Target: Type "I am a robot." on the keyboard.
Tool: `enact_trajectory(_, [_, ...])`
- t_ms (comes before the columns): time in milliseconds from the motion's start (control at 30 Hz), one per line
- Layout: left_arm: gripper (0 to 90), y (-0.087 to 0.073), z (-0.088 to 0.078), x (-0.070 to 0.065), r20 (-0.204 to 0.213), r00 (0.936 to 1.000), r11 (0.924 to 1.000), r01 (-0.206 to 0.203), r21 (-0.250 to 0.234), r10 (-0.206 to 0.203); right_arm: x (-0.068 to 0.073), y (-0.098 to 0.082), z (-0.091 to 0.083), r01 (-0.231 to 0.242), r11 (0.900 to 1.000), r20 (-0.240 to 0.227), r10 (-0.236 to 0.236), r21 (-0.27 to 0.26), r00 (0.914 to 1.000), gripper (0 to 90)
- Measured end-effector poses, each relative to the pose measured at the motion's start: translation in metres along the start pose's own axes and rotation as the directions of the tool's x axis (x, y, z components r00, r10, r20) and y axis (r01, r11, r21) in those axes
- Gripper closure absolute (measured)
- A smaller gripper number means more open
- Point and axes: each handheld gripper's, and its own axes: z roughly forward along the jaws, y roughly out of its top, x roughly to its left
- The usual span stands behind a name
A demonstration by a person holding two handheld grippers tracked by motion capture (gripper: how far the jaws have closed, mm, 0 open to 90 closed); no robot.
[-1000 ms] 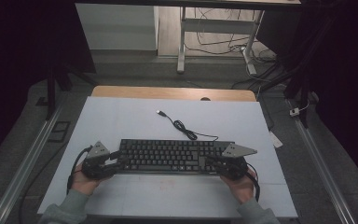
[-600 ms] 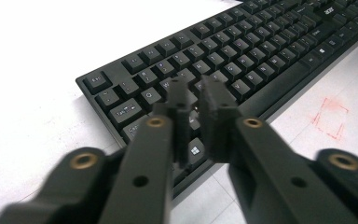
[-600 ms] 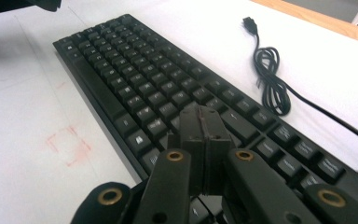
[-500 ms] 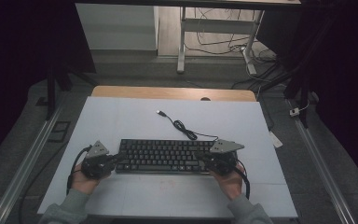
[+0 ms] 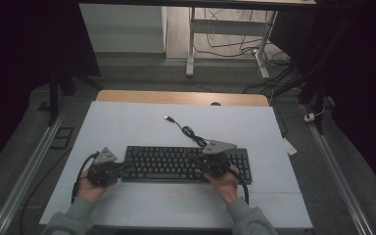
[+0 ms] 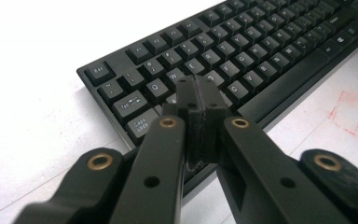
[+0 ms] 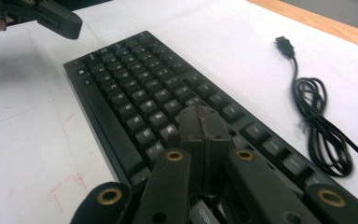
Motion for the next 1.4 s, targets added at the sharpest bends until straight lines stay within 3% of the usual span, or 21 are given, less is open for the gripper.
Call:
enact_trajectory(233, [89.1,-0.001,0.005,0.002,0.001,1.0000,0.9998,0.003,0.021,-0.003,0.003,0.008,0.016,0.009,1.000,-0.019,-0.009,0.016,0.9998,89.3])
enact_trajectory(667, [89.1,-0.002,0.017,0.005,-0.020,0.9998,0.9969,0.001,0.079,0.001,0.002,0.012,0.028,0.011,0.999,-0.012,-0.010,0.046,0.9999,89.3])
enact_trajectory(1400, [89.0,-0.005,0.022,0.005,-0.022,0.9997,0.9943,-0.006,0.107,0.008,0.002,0.015,0.053,0.014,0.995,-0.014,-0.012,0.095,0.9998,89.3])
